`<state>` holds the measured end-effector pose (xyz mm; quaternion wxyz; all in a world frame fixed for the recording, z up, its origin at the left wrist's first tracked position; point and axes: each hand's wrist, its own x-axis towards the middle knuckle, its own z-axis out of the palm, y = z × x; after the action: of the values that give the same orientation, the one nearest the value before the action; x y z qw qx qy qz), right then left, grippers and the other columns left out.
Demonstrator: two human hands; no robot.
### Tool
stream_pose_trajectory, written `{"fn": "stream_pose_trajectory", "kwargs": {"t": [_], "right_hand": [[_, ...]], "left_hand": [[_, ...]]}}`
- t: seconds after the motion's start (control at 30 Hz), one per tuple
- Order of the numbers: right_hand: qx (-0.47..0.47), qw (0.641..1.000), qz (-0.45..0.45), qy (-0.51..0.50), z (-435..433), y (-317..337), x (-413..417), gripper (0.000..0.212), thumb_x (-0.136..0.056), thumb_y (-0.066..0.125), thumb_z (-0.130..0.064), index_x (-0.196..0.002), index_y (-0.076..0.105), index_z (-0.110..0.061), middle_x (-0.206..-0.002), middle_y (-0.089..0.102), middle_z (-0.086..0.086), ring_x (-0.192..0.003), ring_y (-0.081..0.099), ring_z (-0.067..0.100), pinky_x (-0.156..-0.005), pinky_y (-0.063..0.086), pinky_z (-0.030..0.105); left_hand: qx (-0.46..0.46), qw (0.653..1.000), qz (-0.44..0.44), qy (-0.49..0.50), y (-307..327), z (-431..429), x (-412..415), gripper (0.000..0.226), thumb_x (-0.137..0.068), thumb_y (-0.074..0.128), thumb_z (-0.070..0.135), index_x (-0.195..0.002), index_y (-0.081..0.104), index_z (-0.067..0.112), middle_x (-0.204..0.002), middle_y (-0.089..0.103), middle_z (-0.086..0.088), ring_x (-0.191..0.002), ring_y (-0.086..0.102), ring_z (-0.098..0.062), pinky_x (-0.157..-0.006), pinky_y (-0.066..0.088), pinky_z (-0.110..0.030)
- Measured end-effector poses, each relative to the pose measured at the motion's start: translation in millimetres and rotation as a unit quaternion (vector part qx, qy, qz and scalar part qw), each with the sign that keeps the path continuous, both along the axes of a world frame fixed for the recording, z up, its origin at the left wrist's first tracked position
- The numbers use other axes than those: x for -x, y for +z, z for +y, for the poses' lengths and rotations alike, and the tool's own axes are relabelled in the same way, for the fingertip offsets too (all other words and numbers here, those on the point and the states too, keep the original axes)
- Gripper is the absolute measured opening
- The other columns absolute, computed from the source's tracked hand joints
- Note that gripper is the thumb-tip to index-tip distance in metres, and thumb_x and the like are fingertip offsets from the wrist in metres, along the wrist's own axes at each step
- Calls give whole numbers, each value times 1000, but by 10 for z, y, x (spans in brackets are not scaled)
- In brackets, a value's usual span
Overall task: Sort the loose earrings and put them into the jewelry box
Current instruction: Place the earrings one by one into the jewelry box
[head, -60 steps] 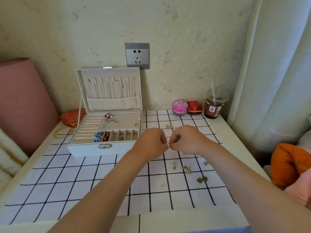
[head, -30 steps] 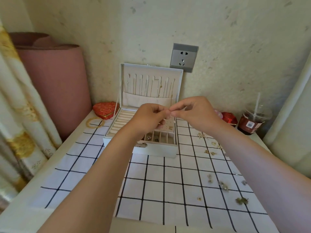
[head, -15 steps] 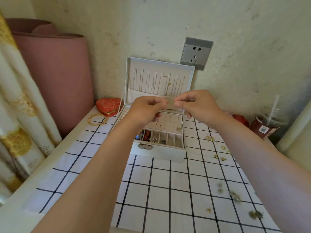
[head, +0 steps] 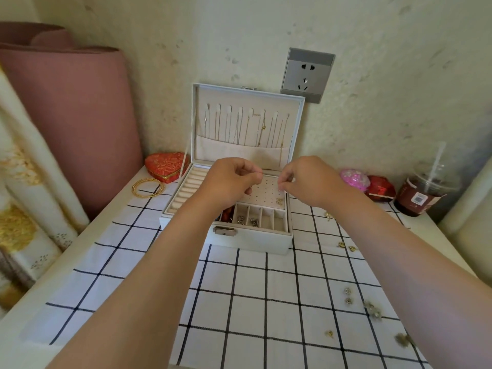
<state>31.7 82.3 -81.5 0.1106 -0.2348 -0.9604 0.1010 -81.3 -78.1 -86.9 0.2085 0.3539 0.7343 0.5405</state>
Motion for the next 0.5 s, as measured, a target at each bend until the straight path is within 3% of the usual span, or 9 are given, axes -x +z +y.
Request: {"fn": "stream_pose_trajectory", "kwargs": {"t": [0.37,0.5], "right_hand": [[-147,982,-100,69,-2,38,4,15,-86,61,-10,-86,75,-15,-95,71,8,-85,67,26,-72,57,41],[-121,984,-106,77,-51,38,34,19,-91,59,-14,-93,77,-20,-94,70,3,-86,66,24,-72,55,38]], "left_hand": [[29,999,42,-10,-33,40,-75,15,-94,64,30,-90,72,19,-85,74,6,-62,61,-4,-66,49,-19],[24,999,24,-17,-26,46,-86,16,-95,63,26,-89,73,15,-89,75,-1,-65,61,-6,-74,53,-27]]}}
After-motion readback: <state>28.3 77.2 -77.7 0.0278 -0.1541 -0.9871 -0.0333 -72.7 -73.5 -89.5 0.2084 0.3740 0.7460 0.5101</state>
